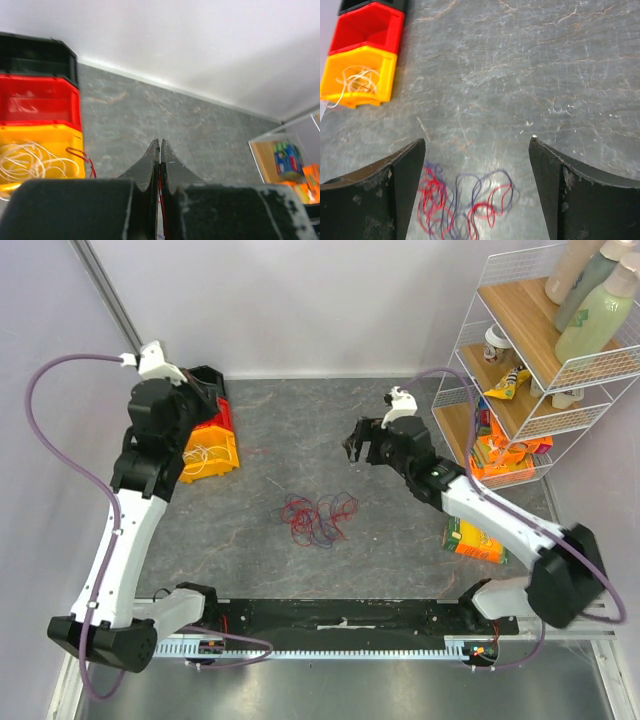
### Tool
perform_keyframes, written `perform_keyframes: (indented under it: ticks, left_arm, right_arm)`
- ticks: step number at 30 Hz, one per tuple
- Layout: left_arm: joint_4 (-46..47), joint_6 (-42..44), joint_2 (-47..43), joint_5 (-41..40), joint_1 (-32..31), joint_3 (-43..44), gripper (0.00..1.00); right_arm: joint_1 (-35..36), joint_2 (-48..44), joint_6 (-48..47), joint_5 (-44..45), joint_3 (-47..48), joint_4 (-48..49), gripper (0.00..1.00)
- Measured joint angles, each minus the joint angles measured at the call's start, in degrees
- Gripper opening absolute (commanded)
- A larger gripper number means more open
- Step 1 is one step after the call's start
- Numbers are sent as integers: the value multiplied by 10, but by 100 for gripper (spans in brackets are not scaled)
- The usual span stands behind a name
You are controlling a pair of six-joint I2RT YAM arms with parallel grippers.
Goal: Untangle the cables
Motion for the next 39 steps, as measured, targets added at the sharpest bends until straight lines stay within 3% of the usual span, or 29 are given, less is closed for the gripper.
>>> perform_keyframes:
  ticks: [8,15,29,39]
  left_arm:
    - [29,20,83,4,102,50,2]
    - [70,20,176,23,167,86,2]
    - [180,19,275,47,200,158,2]
    - [196,21,363,46,215,114,2]
  right_arm:
    - [-32,227,23,-37,64,162,89]
    - [-45,337,16,-94,36,370,88]
    - [-43,367,-14,-124,20,457,88]
    - [-43,370,-14,-128,20,465,88]
